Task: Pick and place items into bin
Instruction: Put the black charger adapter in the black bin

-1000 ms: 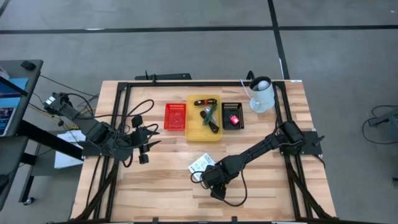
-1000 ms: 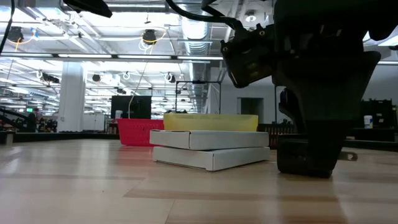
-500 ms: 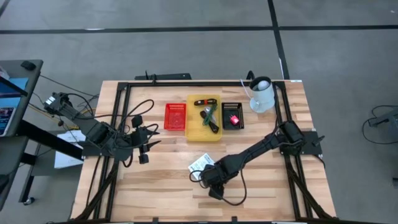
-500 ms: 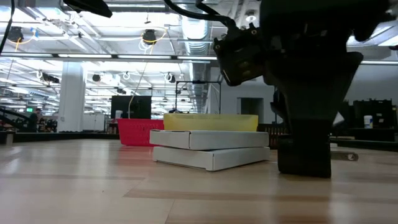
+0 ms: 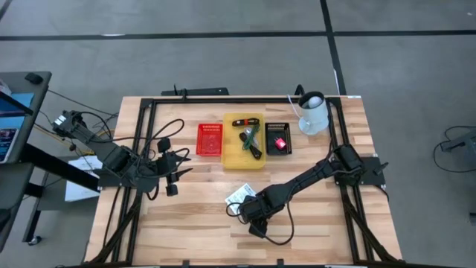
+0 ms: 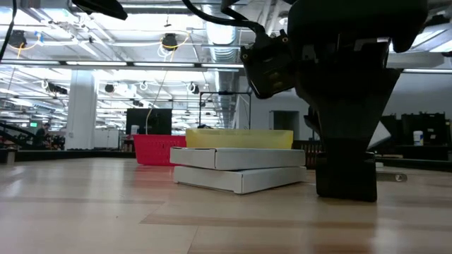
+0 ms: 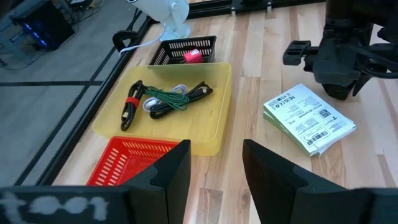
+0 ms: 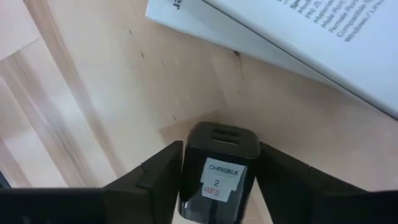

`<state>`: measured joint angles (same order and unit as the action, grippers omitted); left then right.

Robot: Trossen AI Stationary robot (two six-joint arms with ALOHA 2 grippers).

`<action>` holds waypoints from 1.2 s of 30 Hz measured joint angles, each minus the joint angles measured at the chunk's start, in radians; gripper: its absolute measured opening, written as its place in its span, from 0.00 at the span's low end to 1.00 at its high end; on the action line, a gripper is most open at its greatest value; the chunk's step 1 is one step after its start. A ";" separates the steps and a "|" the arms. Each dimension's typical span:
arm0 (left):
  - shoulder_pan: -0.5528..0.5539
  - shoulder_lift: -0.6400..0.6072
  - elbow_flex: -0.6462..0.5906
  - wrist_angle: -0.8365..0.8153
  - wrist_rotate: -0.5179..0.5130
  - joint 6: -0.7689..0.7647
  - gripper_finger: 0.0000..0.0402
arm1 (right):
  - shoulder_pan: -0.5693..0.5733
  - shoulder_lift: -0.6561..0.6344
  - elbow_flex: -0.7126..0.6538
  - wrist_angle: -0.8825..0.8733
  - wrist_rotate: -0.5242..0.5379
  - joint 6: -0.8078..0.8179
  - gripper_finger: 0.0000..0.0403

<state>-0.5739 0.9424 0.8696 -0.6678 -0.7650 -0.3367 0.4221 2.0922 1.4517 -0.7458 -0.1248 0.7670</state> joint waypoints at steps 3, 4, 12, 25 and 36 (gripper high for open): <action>0.000 0.000 0.000 0.000 0.000 0.000 0.34 | -0.001 0.000 0.000 -0.007 0.000 0.000 0.41; 0.000 0.000 0.000 0.000 0.000 0.000 0.34 | -0.001 0.000 0.000 -0.008 -0.001 0.000 0.39; 0.000 0.000 0.000 0.000 0.000 0.000 0.34 | -0.007 -0.002 0.002 -0.089 -0.028 0.000 0.39; 0.000 0.000 0.000 0.000 0.000 0.000 0.34 | -0.062 -0.002 0.000 -0.266 -0.034 -0.051 0.34; 0.000 0.000 0.000 0.000 0.000 0.000 0.34 | -0.150 0.000 -0.002 -0.324 -0.033 -0.145 0.35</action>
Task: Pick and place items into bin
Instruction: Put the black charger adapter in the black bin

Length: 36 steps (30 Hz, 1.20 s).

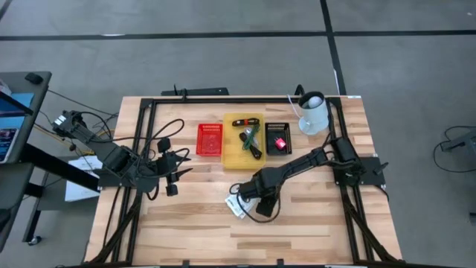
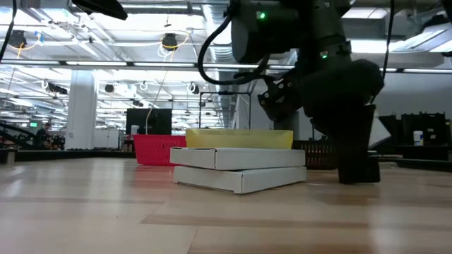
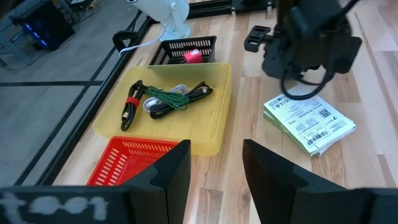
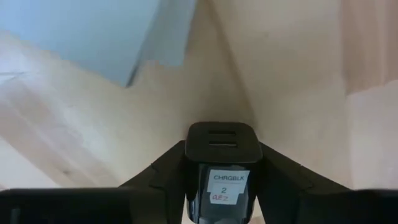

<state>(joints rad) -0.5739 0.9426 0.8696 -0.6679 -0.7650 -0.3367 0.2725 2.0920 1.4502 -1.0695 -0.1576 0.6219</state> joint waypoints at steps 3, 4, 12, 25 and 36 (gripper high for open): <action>0.000 0.000 0.000 0.000 0.000 0.000 0.34 | -0.020 0.000 0.000 -0.007 -0.001 -0.028 0.34; 0.000 0.000 0.000 0.000 0.000 0.000 0.34 | -0.026 0.000 0.000 -0.010 -0.001 -0.038 0.34; 0.000 0.000 0.000 0.000 0.000 0.000 0.34 | -0.052 0.000 0.000 -0.095 -0.002 -0.099 0.40; 0.000 0.000 0.000 0.000 0.000 0.000 0.34 | -0.094 0.000 0.043 -0.225 -0.035 -0.187 0.34; 0.000 0.000 0.000 0.000 0.000 0.000 0.34 | -0.166 -0.001 0.227 -0.425 0.025 -0.299 0.35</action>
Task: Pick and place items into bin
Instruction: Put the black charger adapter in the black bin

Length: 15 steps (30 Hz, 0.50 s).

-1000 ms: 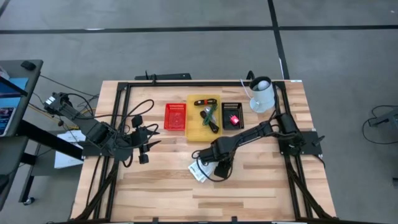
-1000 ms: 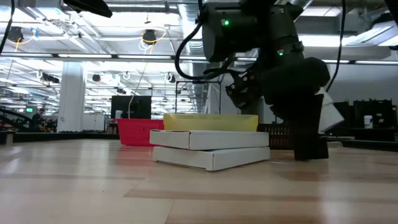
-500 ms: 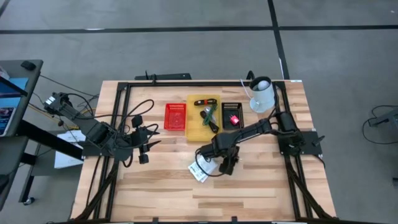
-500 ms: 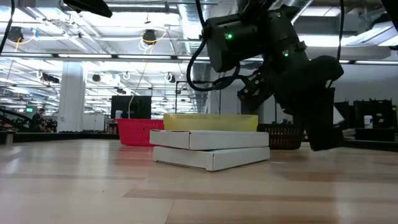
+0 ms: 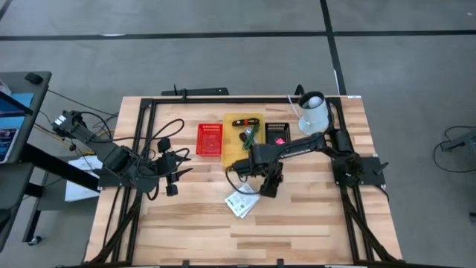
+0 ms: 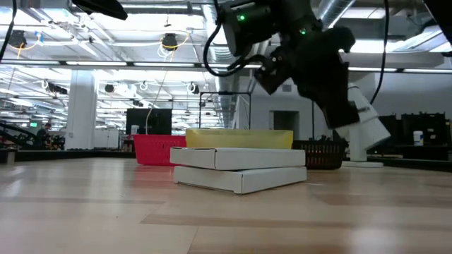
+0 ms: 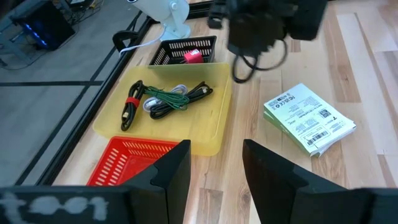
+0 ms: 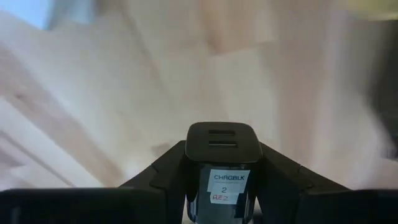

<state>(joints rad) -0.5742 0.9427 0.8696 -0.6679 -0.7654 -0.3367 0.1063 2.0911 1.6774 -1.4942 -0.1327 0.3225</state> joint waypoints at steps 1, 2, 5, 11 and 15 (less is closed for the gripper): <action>0.000 0.000 0.000 0.000 0.000 0.000 0.34 | -0.012 0.000 0.018 -0.027 0.020 -0.013 0.35; 0.000 0.000 0.000 0.000 0.000 0.000 0.34 | -0.024 -0.001 0.034 -0.052 0.041 -0.029 0.35; 0.000 0.000 0.000 0.000 0.000 0.000 0.34 | -0.069 -0.001 0.080 -0.078 0.087 -0.071 0.35; 0.000 0.000 0.000 0.000 0.000 0.000 0.34 | -0.180 -0.001 0.155 -0.077 0.087 -0.174 0.35; 0.000 0.000 0.000 0.000 0.000 0.000 0.34 | -0.260 -0.001 0.179 -0.077 0.113 -0.243 0.35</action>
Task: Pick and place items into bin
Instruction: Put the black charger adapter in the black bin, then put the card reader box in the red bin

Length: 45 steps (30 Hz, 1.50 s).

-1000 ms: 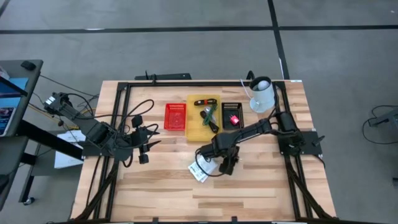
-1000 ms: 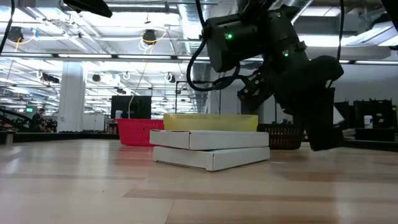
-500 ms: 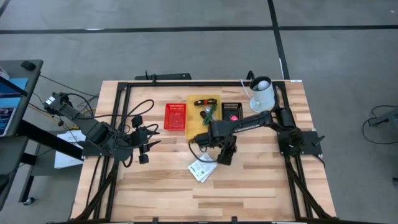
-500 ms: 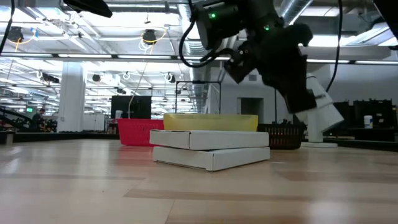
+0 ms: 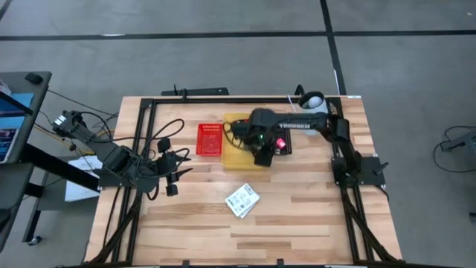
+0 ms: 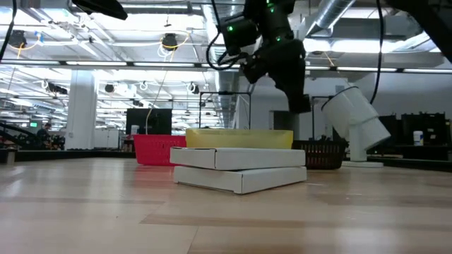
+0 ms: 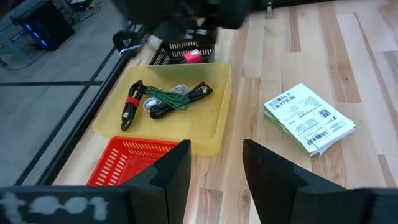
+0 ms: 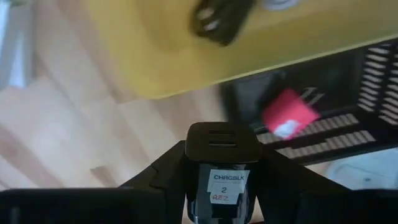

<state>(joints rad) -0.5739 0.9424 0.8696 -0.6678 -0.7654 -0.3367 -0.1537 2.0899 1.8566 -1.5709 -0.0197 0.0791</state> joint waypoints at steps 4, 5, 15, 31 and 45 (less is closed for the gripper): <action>0.000 0.000 0.000 0.000 0.000 0.000 0.34 | -0.088 0.000 0.007 0.000 0.003 -0.038 0.36; 0.000 0.000 0.000 0.000 0.000 0.000 0.34 | -0.109 0.000 0.007 0.000 0.003 -0.048 0.37; 0.000 0.000 0.000 0.000 0.000 0.000 0.34 | -0.260 0.000 0.007 0.000 0.004 -0.104 0.40; 0.000 0.000 0.000 0.000 0.000 0.000 0.34 | -0.324 0.000 0.007 0.000 0.000 -0.159 0.30; 0.000 0.000 0.000 0.000 0.000 0.000 0.34 | -0.256 0.000 0.007 0.000 -0.005 -0.077 0.30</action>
<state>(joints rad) -0.5739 0.9424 0.8696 -0.6681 -0.7650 -0.3367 -0.4096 2.0899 1.8633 -1.5710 -0.0249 0.0023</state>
